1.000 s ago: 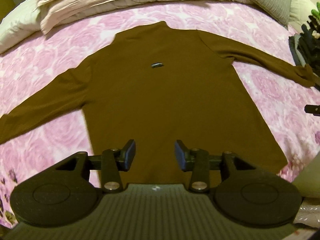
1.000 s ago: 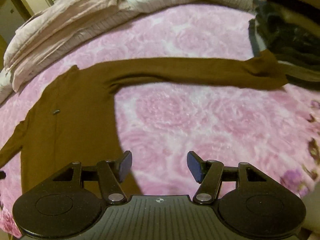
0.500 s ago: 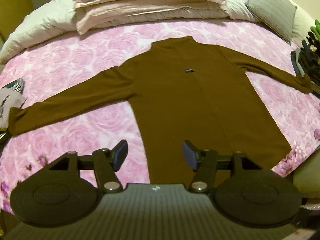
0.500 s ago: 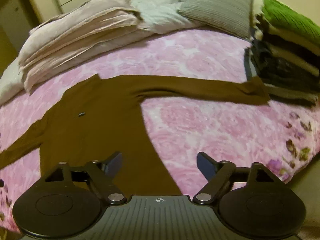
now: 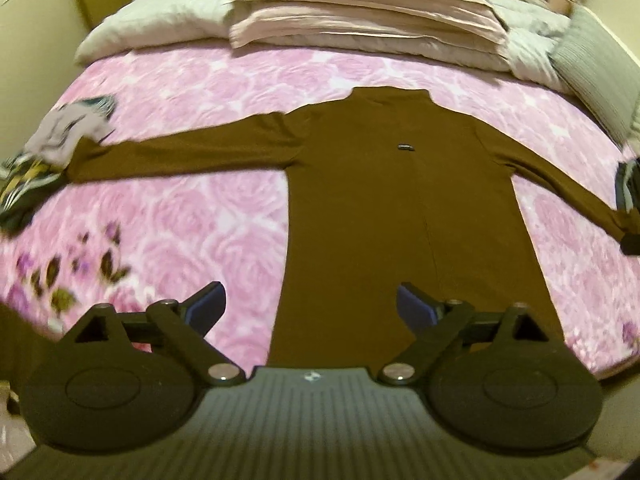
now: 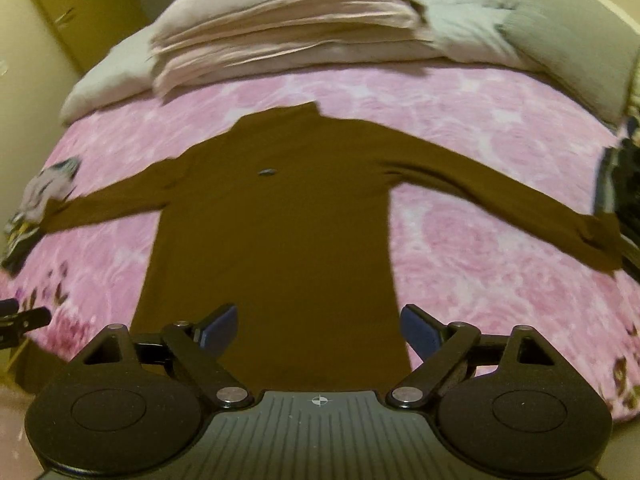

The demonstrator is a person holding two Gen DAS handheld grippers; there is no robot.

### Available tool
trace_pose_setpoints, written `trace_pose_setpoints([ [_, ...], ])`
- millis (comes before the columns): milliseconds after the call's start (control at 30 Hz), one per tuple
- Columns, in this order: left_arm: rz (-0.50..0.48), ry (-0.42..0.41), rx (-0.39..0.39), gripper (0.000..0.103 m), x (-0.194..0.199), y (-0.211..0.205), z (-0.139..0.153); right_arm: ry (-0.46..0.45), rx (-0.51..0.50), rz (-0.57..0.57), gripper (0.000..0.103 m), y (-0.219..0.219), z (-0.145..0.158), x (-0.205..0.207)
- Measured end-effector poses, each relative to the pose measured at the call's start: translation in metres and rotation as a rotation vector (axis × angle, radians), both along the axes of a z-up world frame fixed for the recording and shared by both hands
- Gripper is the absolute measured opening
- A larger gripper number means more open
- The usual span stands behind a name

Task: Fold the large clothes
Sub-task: 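Release the shirt and hold both grippers above the flattened shirt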

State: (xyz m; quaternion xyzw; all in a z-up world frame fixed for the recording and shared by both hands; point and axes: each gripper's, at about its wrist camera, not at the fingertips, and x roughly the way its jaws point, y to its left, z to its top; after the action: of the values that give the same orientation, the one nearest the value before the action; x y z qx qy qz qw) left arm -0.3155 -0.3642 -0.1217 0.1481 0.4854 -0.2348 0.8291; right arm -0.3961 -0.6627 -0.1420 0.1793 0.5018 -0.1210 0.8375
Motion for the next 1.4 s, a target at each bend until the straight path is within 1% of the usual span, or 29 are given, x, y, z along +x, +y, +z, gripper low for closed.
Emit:
trace_pose_setpoints([
  [67,0.02,0.006,0.0,0.093,-0.014,0.002,0.004,0.004,0.004,0.022,0.086,0.004,-0.001,-0.003],
  [133,0.001,0.005,0.013,0.093,-0.026,0.001,0.01,0.007,0.001,0.034,0.086,0.008,0.001,-0.005],
  [233,-0.018,-0.006,0.02,0.093,-0.033,-0.001,0.016,0.009,-0.01,0.041,0.086,0.015,0.005,-0.007],
  [367,-0.044,-0.007,0.016,0.093,-0.032,-0.005,0.021,0.005,-0.022,0.027,0.086,0.019,0.014,-0.009],
  [567,-0.097,-0.01,-0.001,0.094,-0.028,-0.012,0.023,0.009,-0.042,0.056,0.086,0.034,0.021,-0.002],
  [667,-0.112,-0.005,-0.014,0.094,-0.028,-0.014,0.023,0.006,-0.047,0.044,0.086,0.038,0.024,-0.001],
  [800,-0.118,-0.004,-0.023,0.094,-0.028,-0.014,0.022,0.019,-0.052,0.053,0.086,0.044,0.022,0.001],
  [1100,-0.139,0.008,-0.017,0.094,-0.027,-0.015,0.017,0.041,-0.046,0.046,0.086,0.052,0.014,0.0],
  [1400,-0.152,0.017,-0.017,0.095,-0.026,-0.021,0.014,0.053,-0.044,0.033,0.086,0.05,0.01,0.0],
])
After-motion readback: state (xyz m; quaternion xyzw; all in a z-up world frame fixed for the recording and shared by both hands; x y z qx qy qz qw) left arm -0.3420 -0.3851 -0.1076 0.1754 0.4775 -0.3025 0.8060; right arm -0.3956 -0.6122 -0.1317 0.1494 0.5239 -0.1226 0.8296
